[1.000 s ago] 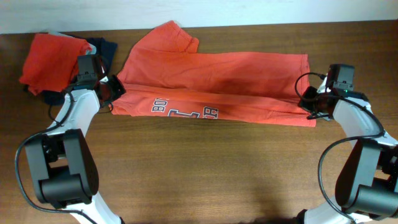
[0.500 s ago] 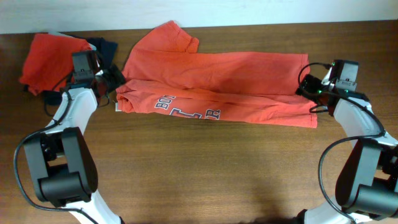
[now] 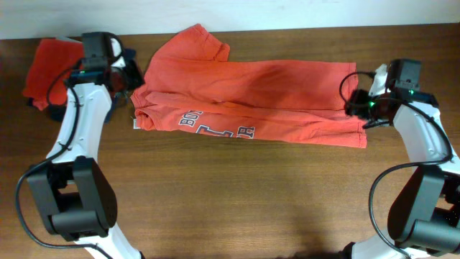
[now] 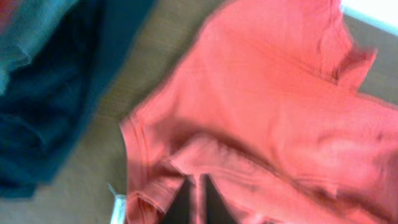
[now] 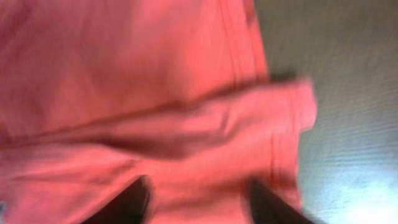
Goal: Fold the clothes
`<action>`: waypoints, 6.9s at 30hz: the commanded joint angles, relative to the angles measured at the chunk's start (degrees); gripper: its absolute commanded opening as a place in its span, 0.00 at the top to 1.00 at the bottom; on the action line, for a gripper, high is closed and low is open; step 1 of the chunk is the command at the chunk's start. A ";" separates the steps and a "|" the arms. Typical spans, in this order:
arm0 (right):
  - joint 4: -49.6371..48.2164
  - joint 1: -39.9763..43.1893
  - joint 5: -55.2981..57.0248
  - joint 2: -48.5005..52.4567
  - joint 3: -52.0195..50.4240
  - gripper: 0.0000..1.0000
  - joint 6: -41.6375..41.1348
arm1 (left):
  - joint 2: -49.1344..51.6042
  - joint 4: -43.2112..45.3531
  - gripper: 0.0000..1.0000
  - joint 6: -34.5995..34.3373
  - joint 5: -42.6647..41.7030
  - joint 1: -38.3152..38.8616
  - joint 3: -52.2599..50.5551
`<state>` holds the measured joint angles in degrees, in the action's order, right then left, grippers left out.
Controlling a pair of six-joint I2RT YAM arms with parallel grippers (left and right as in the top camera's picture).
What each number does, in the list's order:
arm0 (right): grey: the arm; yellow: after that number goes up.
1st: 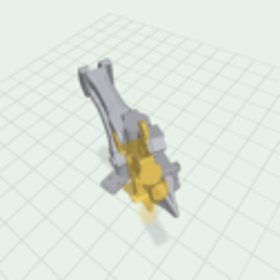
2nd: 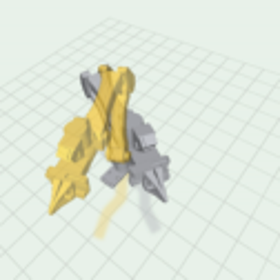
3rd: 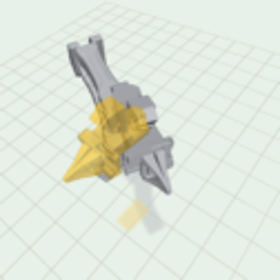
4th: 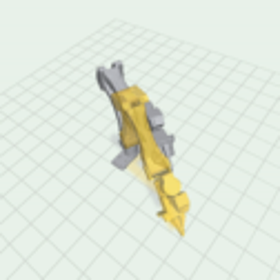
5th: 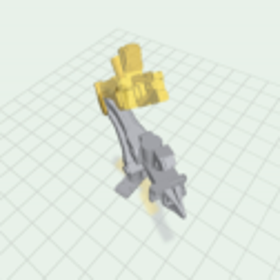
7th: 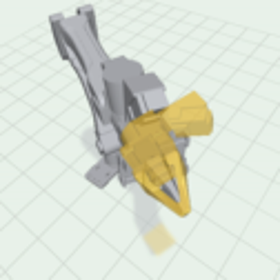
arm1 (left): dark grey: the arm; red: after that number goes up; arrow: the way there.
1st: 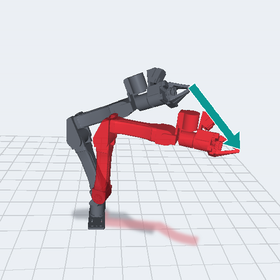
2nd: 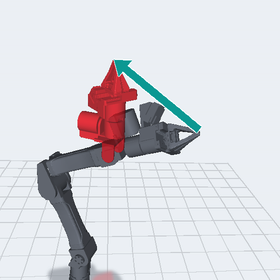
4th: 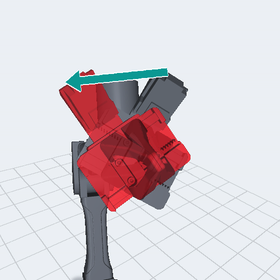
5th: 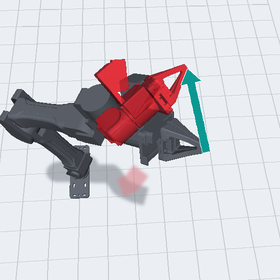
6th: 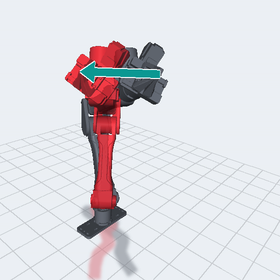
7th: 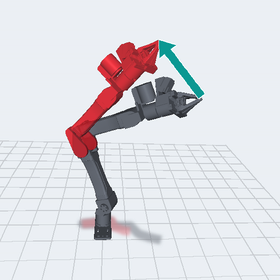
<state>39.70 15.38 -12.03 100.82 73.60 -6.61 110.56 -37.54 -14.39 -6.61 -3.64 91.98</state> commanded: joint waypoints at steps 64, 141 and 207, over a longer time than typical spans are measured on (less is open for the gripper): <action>-21.05 -19.80 15.30 10.47 4.96 0.96 10.51 | 10.93 -8.50 1.00 4.68 9.40 8.98 6.67; 8.02 -14.23 15.74 18.82 6.08 0.96 1.64 | 24.44 -17.29 0.74 24.83 5.33 5.81 22.38; 7.82 -14.23 15.78 18.82 6.08 0.96 1.64 | 29.83 -26.77 0.43 40.85 -11.69 0.50 31.65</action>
<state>48.12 1.19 2.59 117.89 80.44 -4.49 140.22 -63.90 25.76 -17.23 -3.07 122.91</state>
